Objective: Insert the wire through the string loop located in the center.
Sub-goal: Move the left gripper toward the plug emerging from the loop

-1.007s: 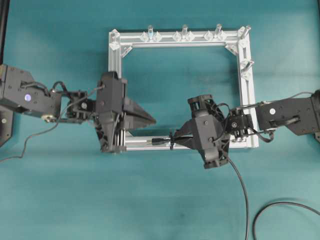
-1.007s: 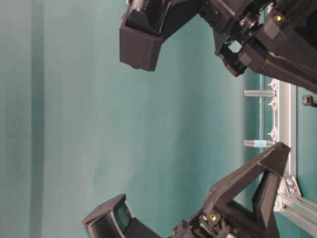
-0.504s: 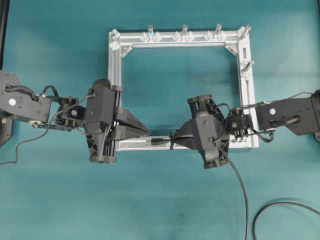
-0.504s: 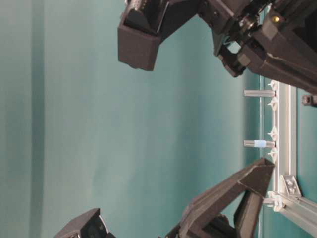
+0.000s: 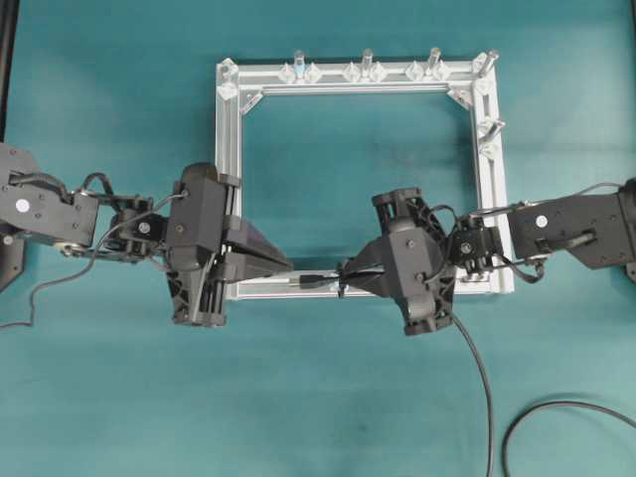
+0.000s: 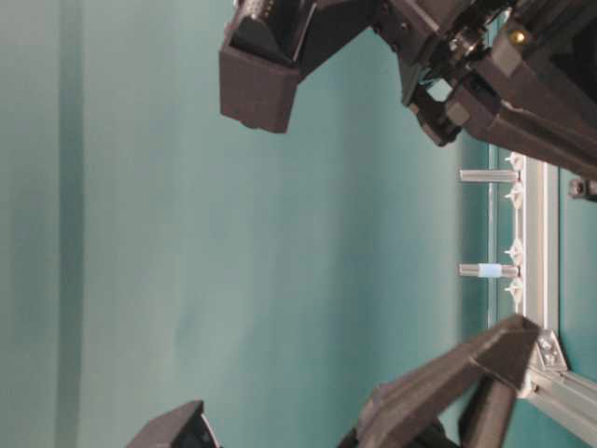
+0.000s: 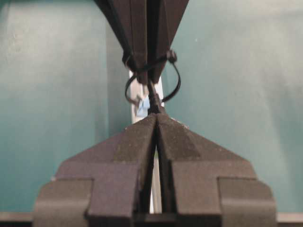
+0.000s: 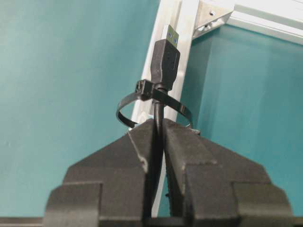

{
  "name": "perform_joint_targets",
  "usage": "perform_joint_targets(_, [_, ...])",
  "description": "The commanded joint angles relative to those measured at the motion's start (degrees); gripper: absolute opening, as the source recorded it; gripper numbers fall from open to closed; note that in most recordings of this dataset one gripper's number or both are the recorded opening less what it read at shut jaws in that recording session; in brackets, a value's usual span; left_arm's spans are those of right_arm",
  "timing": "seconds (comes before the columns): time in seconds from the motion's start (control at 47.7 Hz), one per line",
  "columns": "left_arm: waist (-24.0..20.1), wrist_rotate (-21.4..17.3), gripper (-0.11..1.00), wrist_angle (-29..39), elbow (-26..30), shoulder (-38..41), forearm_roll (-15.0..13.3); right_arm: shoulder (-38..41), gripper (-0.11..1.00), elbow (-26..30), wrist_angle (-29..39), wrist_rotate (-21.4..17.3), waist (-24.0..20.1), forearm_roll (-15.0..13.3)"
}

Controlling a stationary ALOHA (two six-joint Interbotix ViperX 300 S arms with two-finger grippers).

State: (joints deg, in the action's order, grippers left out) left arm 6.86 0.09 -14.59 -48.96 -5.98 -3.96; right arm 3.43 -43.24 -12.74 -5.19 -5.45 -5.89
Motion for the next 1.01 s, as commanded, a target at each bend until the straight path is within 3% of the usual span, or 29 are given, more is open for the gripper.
perform_joint_targets(0.0, [0.26,0.18,0.0,0.0,0.18,-0.44,0.18,-0.7,0.07,0.62,-0.62,0.09,0.09,0.0])
perform_joint_targets(0.147, [0.18,0.26,0.01,0.88,0.18,-0.53,0.18,-0.7,0.07,0.62,-0.53,0.09,0.09,0.0])
perform_joint_targets(0.189, [0.18,0.26,0.05,1.14,0.26,-0.53,0.18,-0.7,0.07,0.7,-0.62,0.09,0.09,0.0])
perform_joint_targets(0.378, [0.26,0.18,0.54,2.37,0.88,-0.53,0.18,-0.79,0.07,0.7,-0.62,0.09,0.09,0.0])
perform_joint_targets(0.483, [0.18,0.26,0.75,2.72,1.05,-0.44,0.18,-0.7,0.07,0.7,-0.62,0.09,0.09,0.0])
perform_joint_targets(0.776, [0.26,0.26,0.77,2.64,2.02,0.88,0.18,-0.7,0.07,0.62,-0.62,0.09,0.09,0.0])
perform_joint_targets(0.986, [0.44,0.09,0.77,2.72,8.61,10.02,0.18,-0.7,0.07,0.79,-0.53,0.09,0.09,-0.09])
